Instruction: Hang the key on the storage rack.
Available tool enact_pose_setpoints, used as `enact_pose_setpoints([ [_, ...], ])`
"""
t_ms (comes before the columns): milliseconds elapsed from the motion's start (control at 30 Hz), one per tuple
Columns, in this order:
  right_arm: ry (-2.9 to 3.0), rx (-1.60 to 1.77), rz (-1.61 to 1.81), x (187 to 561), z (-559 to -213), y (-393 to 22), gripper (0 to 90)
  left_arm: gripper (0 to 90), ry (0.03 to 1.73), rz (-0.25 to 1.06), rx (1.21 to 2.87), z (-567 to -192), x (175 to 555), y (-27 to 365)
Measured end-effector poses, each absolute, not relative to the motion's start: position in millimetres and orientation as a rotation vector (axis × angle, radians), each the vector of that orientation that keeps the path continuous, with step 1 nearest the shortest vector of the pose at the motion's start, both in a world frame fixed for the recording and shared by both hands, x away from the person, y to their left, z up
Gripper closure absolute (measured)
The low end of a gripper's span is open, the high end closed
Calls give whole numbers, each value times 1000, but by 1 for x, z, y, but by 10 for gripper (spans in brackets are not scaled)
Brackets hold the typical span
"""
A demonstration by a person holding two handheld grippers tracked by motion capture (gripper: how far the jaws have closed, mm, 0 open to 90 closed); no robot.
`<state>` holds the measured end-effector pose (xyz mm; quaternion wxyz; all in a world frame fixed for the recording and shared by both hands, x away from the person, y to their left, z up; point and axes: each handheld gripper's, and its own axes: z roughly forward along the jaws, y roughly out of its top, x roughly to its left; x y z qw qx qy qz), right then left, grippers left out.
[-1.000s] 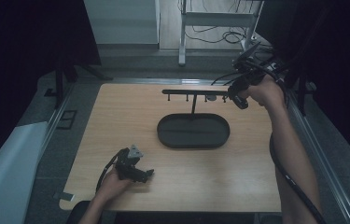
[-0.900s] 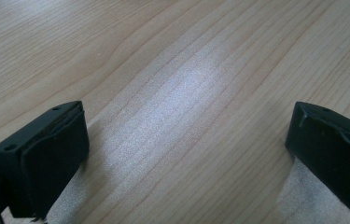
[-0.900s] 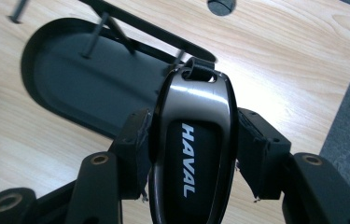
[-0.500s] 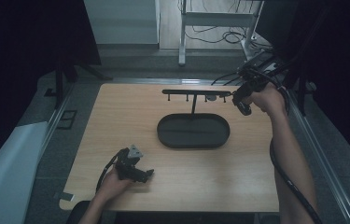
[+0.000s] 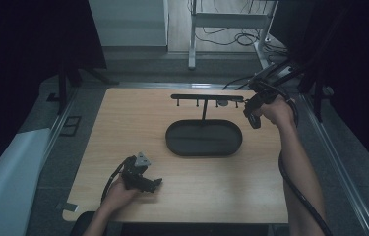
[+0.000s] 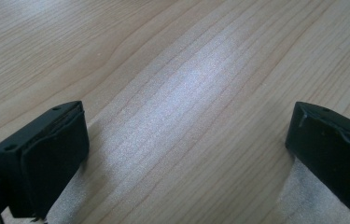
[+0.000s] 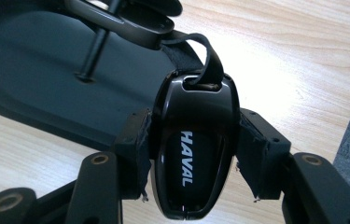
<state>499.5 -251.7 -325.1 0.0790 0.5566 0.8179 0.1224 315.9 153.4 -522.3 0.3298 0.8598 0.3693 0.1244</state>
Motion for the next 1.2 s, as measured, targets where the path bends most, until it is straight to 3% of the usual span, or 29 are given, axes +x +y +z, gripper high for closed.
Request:
enact_pose_setpoints([
  [567, 2459, 1633, 380, 504, -372, -244, 486, 0, 963, 329, 2252, -522, 316, 154],
  [1133, 2486, 1571, 410, 503, -388, -232, 475, 0, 966, 328, 2250, -522, 316, 153],
  [1200, 2487, 1574, 443, 503, -387, -232, 406, 0, 966, 327, 2250, -522, 316, 153],
])
